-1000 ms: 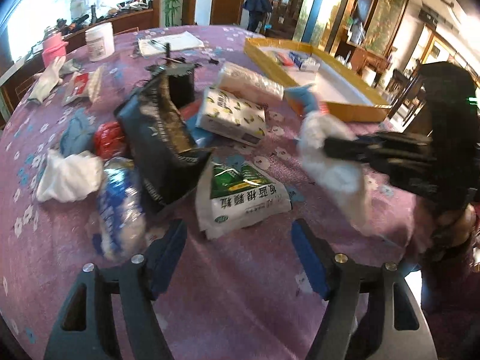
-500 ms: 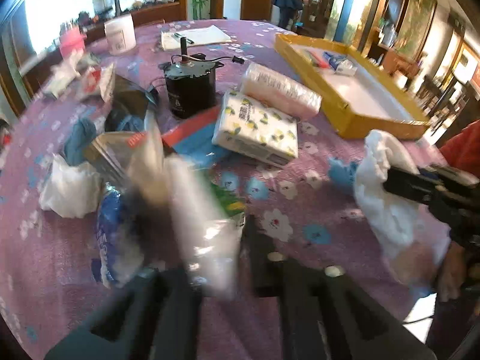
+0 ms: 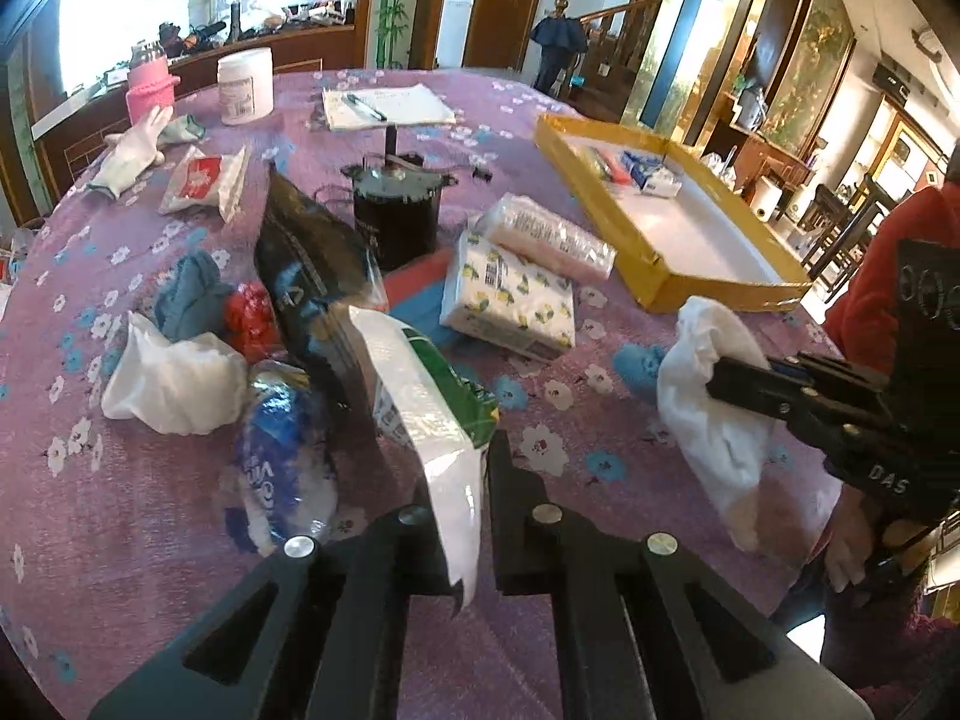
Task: Organize soft objects
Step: 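Release rice bag into tray with left gripper while right gripper carries the cloth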
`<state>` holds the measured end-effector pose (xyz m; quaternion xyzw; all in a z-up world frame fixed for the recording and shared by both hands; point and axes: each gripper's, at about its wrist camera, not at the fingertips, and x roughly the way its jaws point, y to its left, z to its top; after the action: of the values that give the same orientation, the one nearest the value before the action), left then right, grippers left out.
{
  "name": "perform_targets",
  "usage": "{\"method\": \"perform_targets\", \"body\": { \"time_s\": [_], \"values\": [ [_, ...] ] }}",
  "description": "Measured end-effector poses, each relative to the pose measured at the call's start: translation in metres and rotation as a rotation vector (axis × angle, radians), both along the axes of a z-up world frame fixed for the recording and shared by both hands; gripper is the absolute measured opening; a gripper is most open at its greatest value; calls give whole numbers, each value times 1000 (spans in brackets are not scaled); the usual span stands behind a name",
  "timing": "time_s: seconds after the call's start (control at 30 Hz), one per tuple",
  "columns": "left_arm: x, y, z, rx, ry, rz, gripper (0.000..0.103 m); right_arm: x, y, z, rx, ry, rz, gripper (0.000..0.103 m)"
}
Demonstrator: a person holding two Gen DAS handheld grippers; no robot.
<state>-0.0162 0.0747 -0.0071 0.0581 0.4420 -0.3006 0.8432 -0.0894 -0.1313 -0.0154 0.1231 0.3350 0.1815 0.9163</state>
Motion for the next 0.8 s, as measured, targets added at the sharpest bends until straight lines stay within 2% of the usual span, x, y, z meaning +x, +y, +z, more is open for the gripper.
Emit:
{"method": "perform_targets", "body": {
  "time_s": [0.17, 0.47, 0.8],
  "values": [
    [-1, -7, 8, -5, -13, -17, 5, 1, -3, 2, 40, -2, 8, 14],
    [1, -33, 24, -3, -31, -64, 5, 3, -28, 20, 171, -34, 10, 14],
    [13, -90, 54, 0, -50, -155, 5, 13, -91, 61, 212, -122, -127, 15]
  ]
}}
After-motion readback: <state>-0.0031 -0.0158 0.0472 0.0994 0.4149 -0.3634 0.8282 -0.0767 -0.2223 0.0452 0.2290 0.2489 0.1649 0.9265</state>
